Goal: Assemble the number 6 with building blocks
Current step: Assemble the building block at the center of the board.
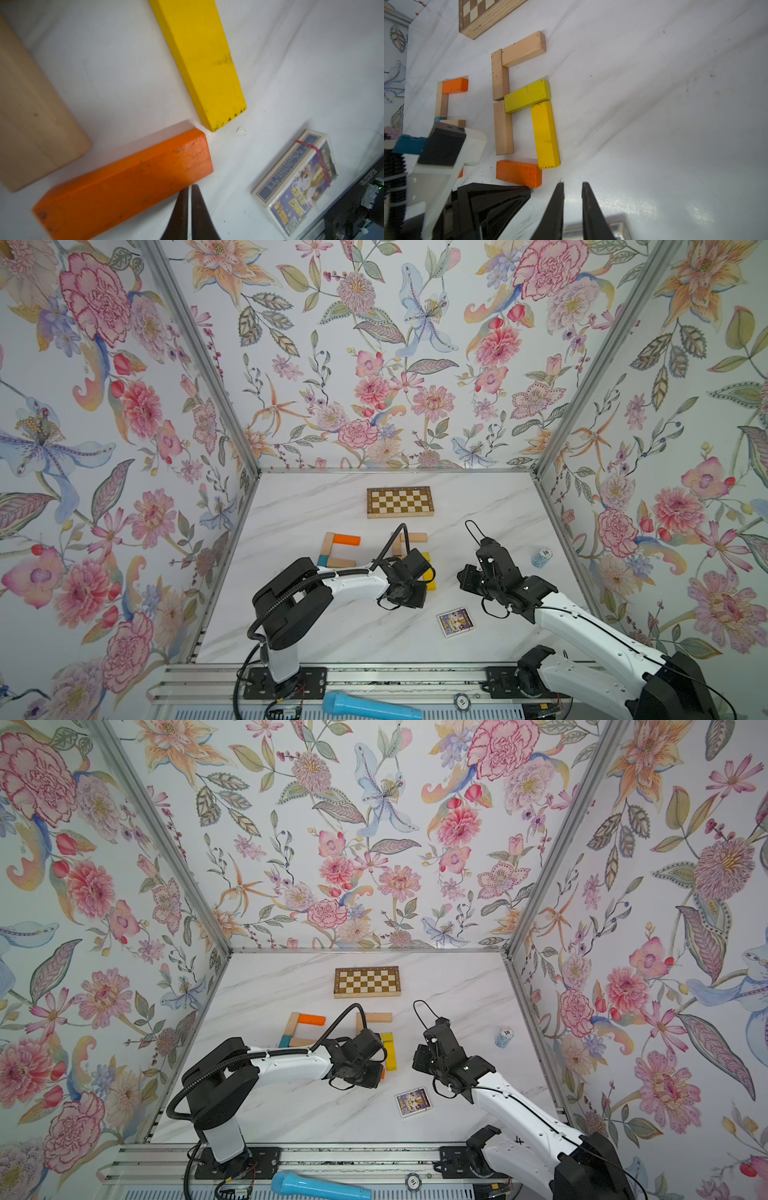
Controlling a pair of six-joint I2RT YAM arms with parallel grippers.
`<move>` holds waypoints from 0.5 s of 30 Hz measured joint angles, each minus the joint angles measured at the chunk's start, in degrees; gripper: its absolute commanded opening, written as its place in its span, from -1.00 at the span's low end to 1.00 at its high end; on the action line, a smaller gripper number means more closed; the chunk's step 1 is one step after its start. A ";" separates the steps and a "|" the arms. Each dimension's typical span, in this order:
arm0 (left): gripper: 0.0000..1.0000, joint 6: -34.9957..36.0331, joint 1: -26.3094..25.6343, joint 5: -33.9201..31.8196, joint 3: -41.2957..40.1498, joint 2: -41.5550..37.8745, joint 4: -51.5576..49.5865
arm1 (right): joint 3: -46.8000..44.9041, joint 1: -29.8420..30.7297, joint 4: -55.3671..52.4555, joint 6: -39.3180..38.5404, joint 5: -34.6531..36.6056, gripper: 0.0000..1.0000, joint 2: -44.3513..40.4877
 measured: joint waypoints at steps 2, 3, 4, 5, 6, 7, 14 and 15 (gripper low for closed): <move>-0.81 0.48 0.02 -0.42 0.55 0.42 -0.50 | 0.00 0.00 0.00 -0.24 0.02 -0.63 -0.02; -0.81 0.79 0.02 -0.44 0.70 0.48 -0.55 | 0.00 0.00 0.00 -0.42 0.02 -0.63 -0.02; -0.81 0.96 0.02 -0.48 0.90 0.52 -0.63 | 0.00 0.00 -0.02 -0.48 0.02 -0.63 -0.02; -0.81 1.09 0.02 -0.59 1.09 0.52 -0.85 | 0.00 0.00 -0.04 -0.61 0.04 -0.63 -0.02; -0.81 1.25 0.02 -0.66 1.29 0.52 -0.96 | 0.00 0.00 -0.07 -0.68 0.04 -0.63 -0.02; -0.81 1.33 0.07 -0.70 1.51 0.55 -0.98 | 0.00 0.00 -0.20 -0.85 0.04 -0.63 -0.02; -0.79 2.29 0.07 -1.75 1.86 -0.04 -2.45 | 0.00 1.66 -0.42 -1.49 0.70 -0.62 0.17; -0.79 2.32 0.07 -1.92 1.57 -0.63 -2.84 | 0.00 2.01 -0.42 -1.53 0.90 -0.62 0.42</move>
